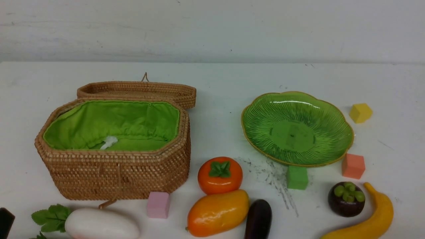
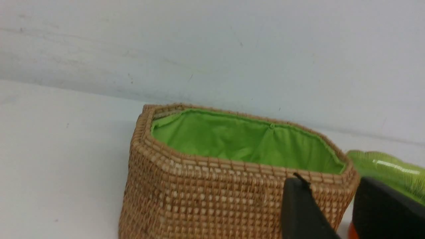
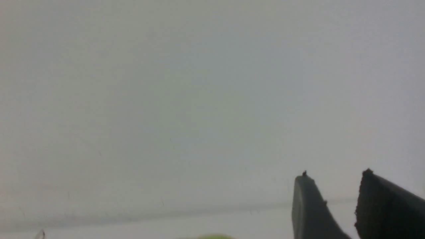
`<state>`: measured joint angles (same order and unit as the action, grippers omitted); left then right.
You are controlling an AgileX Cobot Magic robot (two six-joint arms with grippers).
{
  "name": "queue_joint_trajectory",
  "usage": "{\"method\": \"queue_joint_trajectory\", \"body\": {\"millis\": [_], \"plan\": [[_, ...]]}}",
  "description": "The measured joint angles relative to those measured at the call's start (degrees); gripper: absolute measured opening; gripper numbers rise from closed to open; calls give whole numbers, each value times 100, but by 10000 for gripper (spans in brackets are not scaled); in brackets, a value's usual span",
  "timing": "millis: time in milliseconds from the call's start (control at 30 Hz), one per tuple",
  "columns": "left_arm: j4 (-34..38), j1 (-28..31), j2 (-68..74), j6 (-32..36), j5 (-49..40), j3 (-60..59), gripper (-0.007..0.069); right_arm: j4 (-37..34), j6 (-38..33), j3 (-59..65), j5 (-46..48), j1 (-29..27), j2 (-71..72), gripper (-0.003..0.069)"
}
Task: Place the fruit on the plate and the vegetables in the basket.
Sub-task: Use the right arm to grab a mangosteen and put it into the right plate
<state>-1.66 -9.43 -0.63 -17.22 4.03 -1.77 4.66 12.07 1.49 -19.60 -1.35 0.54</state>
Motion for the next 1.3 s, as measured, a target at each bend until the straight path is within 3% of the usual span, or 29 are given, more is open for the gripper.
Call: {"method": "queue_joint_trajectory", "body": {"millis": [100, 200, 300, 367, 400, 533, 600, 667, 700, 833, 1000, 1133, 1300], "plan": [[415, 0, 0, -630, 889, 0, 239, -20, 457, -176, -475, 0, 0, 238], [730, 0, 0, -1017, 1815, 0, 239, 4, 781, -766, -172, 0, 0, 238], [1169, 0, 0, -1226, 2469, 470, 239, 66, 1029, -2300, 1022, 0, -371, 238], [1260, 0, 6, -1226, 2393, 806, 239, 89, 1029, -2913, 1550, 0, -664, 238], [1317, 0, 120, -1204, 2143, 1334, 239, 103, 1029, -3836, 2440, 0, -1208, 238], [1331, 0, 769, -1199, 1054, 2579, 239, 120, 876, -5371, 4372, 0, -2406, 238], [1331, 0, 1363, -1192, 63, 3196, 239, 198, 434, -5816, 5474, 11, -2995, 238], [1331, 0, 1616, -1184, -522, 3406, 239, 232, 181, -5907, 5914, 64, -3276, 238], [1331, 0, 2060, -1184, -1269, 3659, 239, 223, -38, -5866, 6279, 196, -3600, 238], [1257, 0, 2904, -1170, -2597, 3769, 239, -98, -211, -5391, 6378, 707, -4035, 238], [953, 0, 3534, -1037, -3344, 3769, 239, -688, -176, -4876, 6783, 1179, -4608, 247], [900, 0, 3883, -1022, -3613, 3769, 239, -914, 285, -4851, 6921, 1206, -5297, 290], [846, 0, 4279, -1010, -3784, 3769, 239, -1041, 526, -4972, 6730, 1219, -6658, 487]]}}
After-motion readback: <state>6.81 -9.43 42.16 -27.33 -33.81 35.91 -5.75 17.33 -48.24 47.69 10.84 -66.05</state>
